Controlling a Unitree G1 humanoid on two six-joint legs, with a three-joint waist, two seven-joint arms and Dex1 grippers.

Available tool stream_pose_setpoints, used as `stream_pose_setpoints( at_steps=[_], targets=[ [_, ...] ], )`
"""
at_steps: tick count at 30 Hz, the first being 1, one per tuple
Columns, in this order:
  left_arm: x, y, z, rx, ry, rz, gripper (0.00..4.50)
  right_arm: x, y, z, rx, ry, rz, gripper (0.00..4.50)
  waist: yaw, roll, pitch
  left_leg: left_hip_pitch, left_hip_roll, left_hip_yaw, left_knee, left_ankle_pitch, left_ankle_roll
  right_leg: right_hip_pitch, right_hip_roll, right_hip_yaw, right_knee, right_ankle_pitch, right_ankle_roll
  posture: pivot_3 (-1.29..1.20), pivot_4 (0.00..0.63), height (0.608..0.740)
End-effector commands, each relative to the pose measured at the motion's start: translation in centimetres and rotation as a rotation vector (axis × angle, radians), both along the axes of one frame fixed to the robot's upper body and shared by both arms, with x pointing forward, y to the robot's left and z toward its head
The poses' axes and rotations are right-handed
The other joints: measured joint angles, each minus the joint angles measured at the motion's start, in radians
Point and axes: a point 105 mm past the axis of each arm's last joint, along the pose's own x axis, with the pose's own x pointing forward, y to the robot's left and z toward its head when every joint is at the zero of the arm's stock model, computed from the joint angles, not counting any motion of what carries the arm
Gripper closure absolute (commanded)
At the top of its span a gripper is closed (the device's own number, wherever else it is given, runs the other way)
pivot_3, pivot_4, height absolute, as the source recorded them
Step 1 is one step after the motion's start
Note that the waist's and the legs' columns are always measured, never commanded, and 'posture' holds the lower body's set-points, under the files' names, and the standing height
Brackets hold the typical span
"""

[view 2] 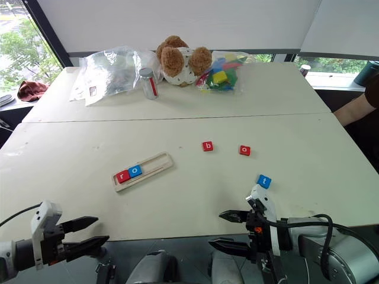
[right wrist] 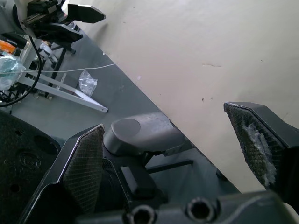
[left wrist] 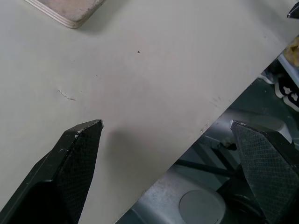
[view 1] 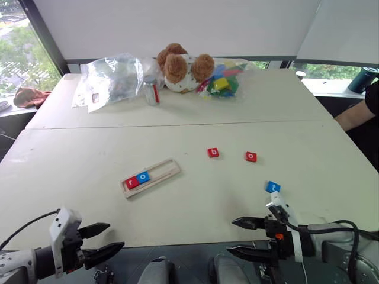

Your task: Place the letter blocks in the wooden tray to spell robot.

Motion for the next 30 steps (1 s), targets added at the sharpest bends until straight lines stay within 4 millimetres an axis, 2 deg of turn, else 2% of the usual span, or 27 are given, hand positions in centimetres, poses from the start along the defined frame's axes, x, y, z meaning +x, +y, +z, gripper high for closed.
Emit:
stream_pose_setpoints(
  at_steps=[1,18,25,28,30],
  targets=[
    [0.2,-0.2,0.6,-0.007,-0.024,-0.01,0.0,-0.3,0.4,0.6,0.008,-0.027,0.03,0.02,0.0,0.0,0.0,0.0,0.0,0.0,0.0,0.0,0.0,0.0,0.0,0.0,0.0,0.0,0.0,0.0,0.15,0.74],
    [1.5,0.6,0.8,0.003,-0.064,0.032,0.0,1.1,0.4,1.0,-0.006,-0.074,0.004,0.02,0.0,0.0,0.0,0.0,0.0,0.0,0.0,0.0,0.0,0.0,0.0,0.0,0.0,0.0,0.0,0.0,0.15,0.74],
    [2.6,1.3,2.0,0.022,-0.122,0.026,0.0,2.5,0.2,1.9,-0.01,-0.125,-0.011,0.02,-0.001,0.0,0.0,0.0,0.0,0.0,0.0,0.0,0.0,0.0,0.0,0.0,0.0,0.0,0.0,0.0,0.15,0.74],
    [4.3,1.9,3.1,0.097,-0.197,-0.012,0.0,4.1,0.7,3.2,0.003,-0.185,-0.034,0.02,-0.001,0.0,0.0,0.0,0.0,0.0,0.0,0.0,0.0,-0.001,0.0,0.0,0.0,0.0,0.0,0.0,0.15,0.74],
    [5.8,1.3,4.1,0.143,-0.26,-0.09,0.0,4.8,1.8,4.2,0.022,-0.227,-0.02,0.02,0.0,0.0,0.001,0.0,0.0,0.0,0.0,0.0,0.0,-0.001,0.0,0.0,0.001,0.0,0.0,0.0,0.15,0.74]
  ],
)
